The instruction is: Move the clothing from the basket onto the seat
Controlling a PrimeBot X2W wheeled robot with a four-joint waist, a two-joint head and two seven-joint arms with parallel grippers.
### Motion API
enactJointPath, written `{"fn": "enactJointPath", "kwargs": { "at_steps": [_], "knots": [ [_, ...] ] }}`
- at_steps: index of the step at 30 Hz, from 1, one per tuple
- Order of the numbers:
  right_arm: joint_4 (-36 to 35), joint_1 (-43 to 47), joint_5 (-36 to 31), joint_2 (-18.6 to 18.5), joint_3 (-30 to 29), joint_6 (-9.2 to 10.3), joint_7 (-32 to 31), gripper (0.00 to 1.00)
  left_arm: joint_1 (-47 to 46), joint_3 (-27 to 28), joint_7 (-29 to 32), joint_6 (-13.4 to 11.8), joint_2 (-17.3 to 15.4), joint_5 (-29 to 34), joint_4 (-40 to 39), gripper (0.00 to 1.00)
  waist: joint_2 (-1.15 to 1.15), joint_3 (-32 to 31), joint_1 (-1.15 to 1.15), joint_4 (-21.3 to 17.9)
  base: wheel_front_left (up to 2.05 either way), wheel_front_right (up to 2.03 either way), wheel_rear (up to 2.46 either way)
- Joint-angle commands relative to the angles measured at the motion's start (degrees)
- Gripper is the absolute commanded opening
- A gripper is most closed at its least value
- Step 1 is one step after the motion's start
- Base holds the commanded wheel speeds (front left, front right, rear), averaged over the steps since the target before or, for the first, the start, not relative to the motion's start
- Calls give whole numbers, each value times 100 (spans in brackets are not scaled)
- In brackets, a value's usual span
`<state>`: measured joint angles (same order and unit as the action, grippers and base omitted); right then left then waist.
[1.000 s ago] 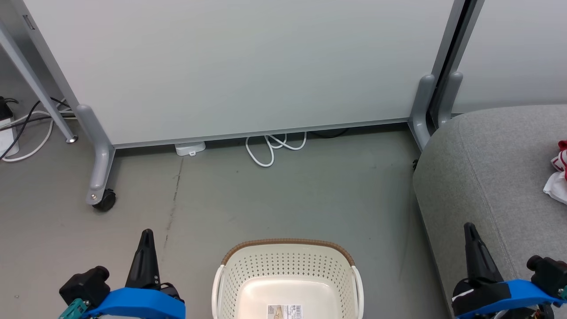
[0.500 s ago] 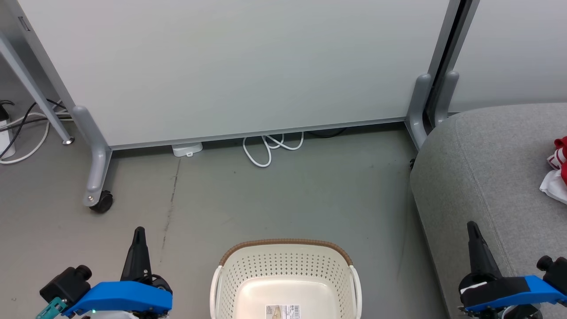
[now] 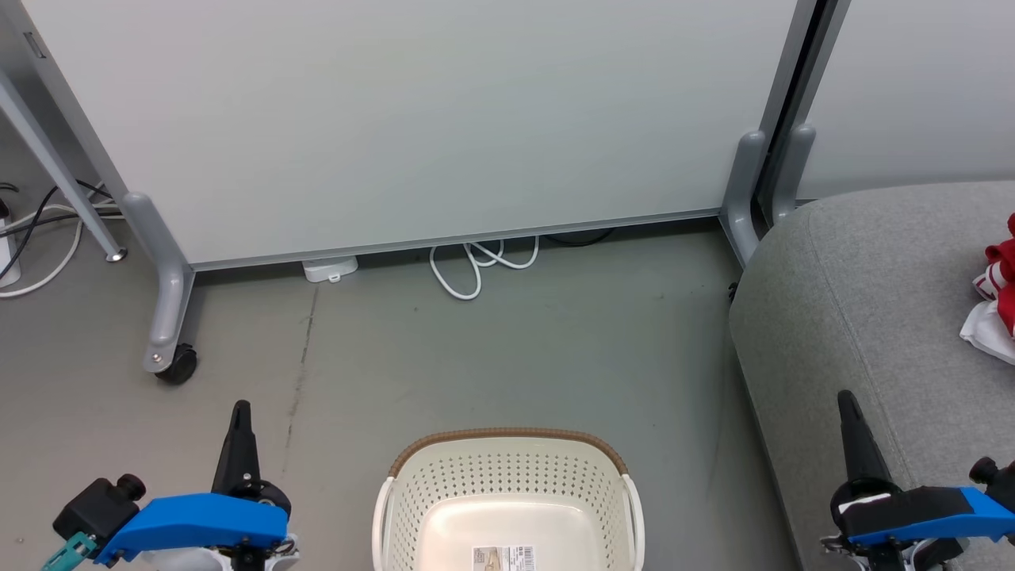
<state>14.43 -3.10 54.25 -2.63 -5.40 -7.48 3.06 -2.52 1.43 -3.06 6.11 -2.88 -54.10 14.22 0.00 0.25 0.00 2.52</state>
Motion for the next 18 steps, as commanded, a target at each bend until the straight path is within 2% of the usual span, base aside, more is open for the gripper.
{"fn": "enactJointPath", "kwargs": {
  "at_steps": [1, 18],
  "knots": [
    [-69, -155, 213, -27, -18, -2, -52, 0, -158, 63, 53, 37, -2, -199, -66, 0, 0, 0, 0, -6, 0, 0, 0],
    [-66, -210, 1224, -31, -46, -2, -308, 0, -230, 191, 308, 70, -1, -1215, -56, 0, 0, -2, 0, -61, 0, 0, 0]
  ]
}}
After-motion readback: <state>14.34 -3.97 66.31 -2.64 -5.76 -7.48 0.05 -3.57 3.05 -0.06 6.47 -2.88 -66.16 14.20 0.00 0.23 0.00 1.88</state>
